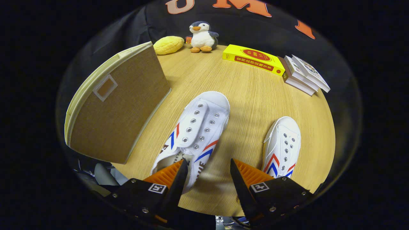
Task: Open the storage box then place both shoes into the box .Put the left shoe in first, then the right shoe, with the right side of both shoes facing outward in a uniform manner.
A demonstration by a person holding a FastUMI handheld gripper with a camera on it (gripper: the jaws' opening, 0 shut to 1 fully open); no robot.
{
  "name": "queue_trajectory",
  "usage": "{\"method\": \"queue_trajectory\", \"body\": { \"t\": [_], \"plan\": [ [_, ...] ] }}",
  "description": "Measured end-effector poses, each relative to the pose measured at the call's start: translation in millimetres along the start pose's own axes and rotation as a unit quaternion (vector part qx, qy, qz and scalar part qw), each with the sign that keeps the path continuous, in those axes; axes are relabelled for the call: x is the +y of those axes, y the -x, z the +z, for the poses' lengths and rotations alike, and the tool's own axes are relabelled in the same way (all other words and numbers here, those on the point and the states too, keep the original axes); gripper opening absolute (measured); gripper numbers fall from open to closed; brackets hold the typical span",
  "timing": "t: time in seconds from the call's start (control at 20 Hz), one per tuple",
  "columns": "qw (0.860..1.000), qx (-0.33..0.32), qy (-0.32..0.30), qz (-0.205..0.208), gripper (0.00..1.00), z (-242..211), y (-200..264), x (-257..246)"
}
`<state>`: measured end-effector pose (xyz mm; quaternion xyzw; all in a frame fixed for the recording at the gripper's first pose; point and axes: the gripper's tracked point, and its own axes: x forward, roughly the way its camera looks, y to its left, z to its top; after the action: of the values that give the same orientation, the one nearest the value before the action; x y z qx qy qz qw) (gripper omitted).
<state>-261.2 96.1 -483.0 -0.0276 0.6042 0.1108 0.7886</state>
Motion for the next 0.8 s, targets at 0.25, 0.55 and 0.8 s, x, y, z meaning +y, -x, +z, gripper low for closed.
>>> {"method": "queue_trajectory", "body": {
  "t": [0.25,0.55,0.8],
  "plan": [
    [0.998,-0.011,-0.050,0.020,0.63,4.6,-12.1,10.1],
    [0.988,0.009,-0.130,0.078,0.38,1.3,-12.5,26.0],
    [0.979,-0.001,-0.181,0.089,0.10,2.0,-8.9,27.1]
  ]
}}
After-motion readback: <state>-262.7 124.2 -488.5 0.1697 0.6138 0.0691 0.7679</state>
